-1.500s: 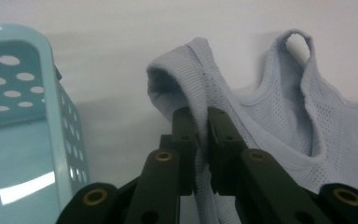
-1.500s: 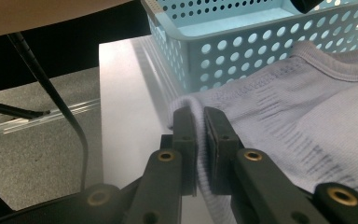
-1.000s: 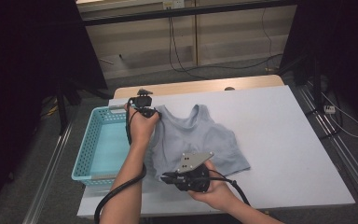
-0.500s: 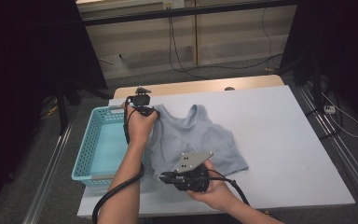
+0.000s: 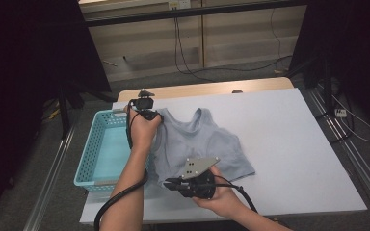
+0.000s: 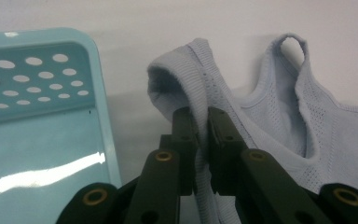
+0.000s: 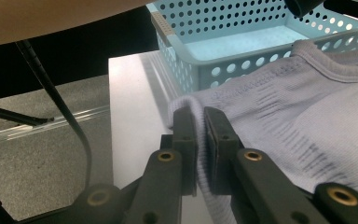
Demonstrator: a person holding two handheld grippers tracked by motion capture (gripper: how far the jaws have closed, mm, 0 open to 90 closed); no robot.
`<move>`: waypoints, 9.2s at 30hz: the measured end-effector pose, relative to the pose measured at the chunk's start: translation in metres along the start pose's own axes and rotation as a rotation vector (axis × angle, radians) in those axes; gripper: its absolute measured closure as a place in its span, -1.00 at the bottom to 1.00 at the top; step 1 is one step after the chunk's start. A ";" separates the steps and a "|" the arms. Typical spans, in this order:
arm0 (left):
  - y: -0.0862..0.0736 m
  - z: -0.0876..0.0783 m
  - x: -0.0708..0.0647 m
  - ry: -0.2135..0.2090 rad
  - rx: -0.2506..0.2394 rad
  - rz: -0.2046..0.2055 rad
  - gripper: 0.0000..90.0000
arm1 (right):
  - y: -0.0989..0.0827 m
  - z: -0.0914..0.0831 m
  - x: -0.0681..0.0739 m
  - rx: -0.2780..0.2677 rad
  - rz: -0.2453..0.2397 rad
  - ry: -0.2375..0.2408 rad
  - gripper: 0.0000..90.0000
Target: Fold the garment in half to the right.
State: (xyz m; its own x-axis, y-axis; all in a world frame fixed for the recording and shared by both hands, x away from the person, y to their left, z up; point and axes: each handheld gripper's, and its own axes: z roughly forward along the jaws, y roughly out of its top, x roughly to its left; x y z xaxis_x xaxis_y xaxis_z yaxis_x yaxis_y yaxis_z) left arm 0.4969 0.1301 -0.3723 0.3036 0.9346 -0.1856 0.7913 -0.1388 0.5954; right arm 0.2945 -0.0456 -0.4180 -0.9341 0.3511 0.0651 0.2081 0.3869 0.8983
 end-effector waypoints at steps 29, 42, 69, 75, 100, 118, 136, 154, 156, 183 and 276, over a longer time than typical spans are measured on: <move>-0.001 -0.009 0.005 0.036 0.005 -0.002 0.83 | 0.002 0.000 0.007 -0.010 -0.015 -0.002 0.88; -0.002 0.003 0.001 0.069 0.032 0.018 0.82 | -0.004 -0.004 0.001 -0.022 0.015 -0.014 0.87; 0.003 0.013 -0.006 0.071 0.046 0.022 0.81 | -0.017 -0.031 -0.010 -0.033 0.075 -0.089 0.88; 0.003 0.008 -0.003 0.066 0.048 0.012 0.81 | -0.010 -0.025 -0.003 -0.037 0.057 -0.068 0.88; 0.000 -0.002 0.010 0.072 0.029 -0.009 0.81 | -0.003 -0.005 0.003 -0.034 0.048 -0.019 0.89; 0.008 0.005 -0.009 0.046 0.017 -0.005 0.81 | -0.006 -0.028 -0.005 -0.070 0.074 -0.076 0.89; 0.015 0.013 -0.019 0.025 0.018 -0.001 0.80 | -0.012 -0.039 -0.010 -0.052 0.059 -0.112 0.89; 0.021 0.014 -0.033 -0.015 0.000 0.017 0.77 | -0.031 -0.067 -0.024 -0.021 0.076 -0.194 0.88; 0.021 0.014 -0.035 -0.025 -0.005 0.024 0.77 | -0.033 -0.070 -0.026 -0.020 0.081 -0.203 0.88; 0.021 0.012 -0.047 -0.079 -0.139 0.121 -0.12 | -0.077 -0.107 -0.045 0.084 0.164 -0.345 0.83; -0.081 -0.004 -0.077 -0.283 -0.075 0.206 -0.71 | -0.087 -0.157 -0.117 0.015 0.307 -0.543 -0.71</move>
State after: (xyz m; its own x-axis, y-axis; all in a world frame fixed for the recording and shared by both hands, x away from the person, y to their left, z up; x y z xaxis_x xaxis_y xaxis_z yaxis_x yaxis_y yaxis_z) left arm 0.4070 0.0709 -0.4030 0.5960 0.7604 -0.2580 0.6598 -0.2807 0.6970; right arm 0.3405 -0.2540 -0.4352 -0.5506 0.8303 0.0858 0.4516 0.2099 0.8672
